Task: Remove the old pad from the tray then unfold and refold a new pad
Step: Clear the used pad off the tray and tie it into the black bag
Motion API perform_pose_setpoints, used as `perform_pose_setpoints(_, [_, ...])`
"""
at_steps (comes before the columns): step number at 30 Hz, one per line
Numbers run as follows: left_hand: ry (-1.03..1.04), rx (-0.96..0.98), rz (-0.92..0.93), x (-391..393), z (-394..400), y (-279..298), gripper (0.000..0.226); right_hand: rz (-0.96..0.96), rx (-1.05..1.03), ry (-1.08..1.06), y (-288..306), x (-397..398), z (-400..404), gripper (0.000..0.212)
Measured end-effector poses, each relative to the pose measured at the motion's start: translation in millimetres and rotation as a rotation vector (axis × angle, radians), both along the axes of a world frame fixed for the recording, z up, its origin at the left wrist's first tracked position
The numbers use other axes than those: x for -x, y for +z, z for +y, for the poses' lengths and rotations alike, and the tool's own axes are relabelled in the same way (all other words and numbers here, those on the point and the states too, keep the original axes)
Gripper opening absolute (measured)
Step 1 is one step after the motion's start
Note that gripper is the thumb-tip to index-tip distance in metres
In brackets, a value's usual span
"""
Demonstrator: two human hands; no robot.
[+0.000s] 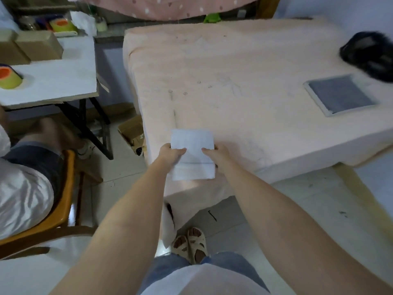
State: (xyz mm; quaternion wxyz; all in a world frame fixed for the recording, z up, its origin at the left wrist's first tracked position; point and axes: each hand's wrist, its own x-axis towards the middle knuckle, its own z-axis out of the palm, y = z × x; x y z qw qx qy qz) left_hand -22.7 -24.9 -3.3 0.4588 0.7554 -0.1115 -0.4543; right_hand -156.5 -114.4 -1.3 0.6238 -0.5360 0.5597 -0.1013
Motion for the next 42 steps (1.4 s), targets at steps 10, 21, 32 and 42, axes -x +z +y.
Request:
perform_pose_setpoints(10, [-0.382,-0.010,0.043,98,-67,-1,0.047,0.117,0.079,-0.378,0,112,-10,0.027])
perform_pose_setpoints(21, [-0.638,-0.008,0.065,214,-126,-2,0.040,0.108,0.056,-0.685,-4,228,-30,0.028])
perform_pose_setpoints(32, [-0.671,0.001,0.061,314,-201,0,0.043,0.113,0.003,-0.786,-8,326,-97,0.033])
perform_pose_setpoints(42, [-0.759,0.092,0.052,397,-265,-10,0.011,-0.033,-0.035,-0.830,-9,414,-149,0.040])
